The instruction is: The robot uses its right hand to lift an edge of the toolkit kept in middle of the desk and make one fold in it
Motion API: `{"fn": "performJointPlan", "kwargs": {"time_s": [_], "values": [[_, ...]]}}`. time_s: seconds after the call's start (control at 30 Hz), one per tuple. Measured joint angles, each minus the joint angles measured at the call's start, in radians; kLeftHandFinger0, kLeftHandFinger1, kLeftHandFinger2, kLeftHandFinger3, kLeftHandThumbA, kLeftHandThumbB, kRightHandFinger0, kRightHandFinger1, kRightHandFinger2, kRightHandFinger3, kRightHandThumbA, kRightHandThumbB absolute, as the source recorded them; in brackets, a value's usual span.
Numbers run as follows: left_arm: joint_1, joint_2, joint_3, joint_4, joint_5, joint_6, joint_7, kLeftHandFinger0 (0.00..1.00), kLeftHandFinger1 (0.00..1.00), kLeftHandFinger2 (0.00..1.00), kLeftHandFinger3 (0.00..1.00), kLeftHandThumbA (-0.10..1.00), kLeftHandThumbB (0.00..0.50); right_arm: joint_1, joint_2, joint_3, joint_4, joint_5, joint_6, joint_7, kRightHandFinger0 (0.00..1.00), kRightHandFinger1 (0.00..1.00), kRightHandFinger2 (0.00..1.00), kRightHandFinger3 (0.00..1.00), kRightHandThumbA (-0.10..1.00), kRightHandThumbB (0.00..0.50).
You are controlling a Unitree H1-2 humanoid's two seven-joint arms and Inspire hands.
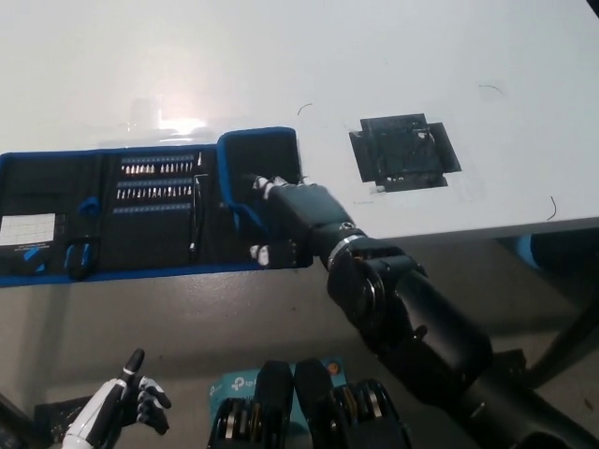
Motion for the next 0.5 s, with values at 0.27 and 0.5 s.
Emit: {"fn": "performJointPlan", "kwargs": {"time_s": [0.27,0.5], "values": [[0.018,0.0,0.001,0.0,0.0,0.0,0.0,0.42,0.34,0.27,0.3,1.0,0.5,0.007,-0.021,-0.066,-0.162,0.048,0.028,0.072,1.0,1.0,1.0,1.0,0.61,0.5],[0.028,0.0,0.004,0.0,-0.001,0.001,0.0,0.45,0.35,0.26,0.28,1.0,0.5,0.054,-0.138,-0.215,-0.35,0.13,0.038,0.126,1.0,1.0,1.0,1.0,0.47,0.431]]}}
